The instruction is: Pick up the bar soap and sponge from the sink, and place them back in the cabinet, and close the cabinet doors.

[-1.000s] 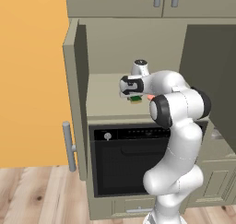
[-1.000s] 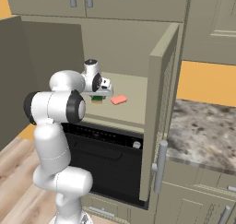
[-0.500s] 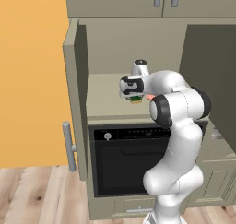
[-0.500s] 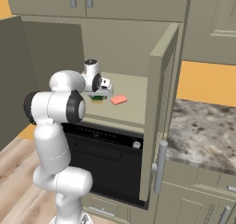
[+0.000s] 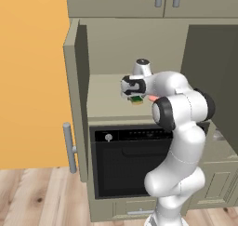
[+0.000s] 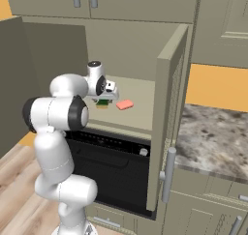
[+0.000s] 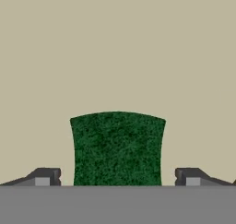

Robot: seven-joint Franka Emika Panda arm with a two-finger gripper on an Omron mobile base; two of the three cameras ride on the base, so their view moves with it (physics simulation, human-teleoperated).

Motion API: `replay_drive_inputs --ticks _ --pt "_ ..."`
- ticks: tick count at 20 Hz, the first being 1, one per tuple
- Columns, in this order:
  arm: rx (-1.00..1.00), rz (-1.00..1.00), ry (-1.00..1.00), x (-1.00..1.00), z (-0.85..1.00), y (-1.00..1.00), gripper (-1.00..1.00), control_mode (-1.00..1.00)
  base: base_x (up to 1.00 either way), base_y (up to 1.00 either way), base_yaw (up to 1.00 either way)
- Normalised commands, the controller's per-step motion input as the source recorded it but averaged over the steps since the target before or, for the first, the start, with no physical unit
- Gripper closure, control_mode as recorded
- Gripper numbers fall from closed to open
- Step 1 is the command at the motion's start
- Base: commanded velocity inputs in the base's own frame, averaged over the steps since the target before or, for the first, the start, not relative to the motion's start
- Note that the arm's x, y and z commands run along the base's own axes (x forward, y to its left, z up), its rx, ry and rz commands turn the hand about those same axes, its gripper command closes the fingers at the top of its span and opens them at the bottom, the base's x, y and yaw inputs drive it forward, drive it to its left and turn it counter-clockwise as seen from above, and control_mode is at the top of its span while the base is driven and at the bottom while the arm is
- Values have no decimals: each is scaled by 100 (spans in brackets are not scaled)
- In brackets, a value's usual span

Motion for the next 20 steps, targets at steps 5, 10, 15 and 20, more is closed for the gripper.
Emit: replay_drive_inputs --ticks 5,10,15,20 --pt "0 0 0 -22 5 0 -100 -100 0 0 0" --pt "0 0 0 -32 0 0 -100 -100 0 0 0" --pt "0 0 -1 -53 0 0 -100 -100 0 0 0" --pt "0 0 0 -43 0 0 -100 -100 0 0 0"
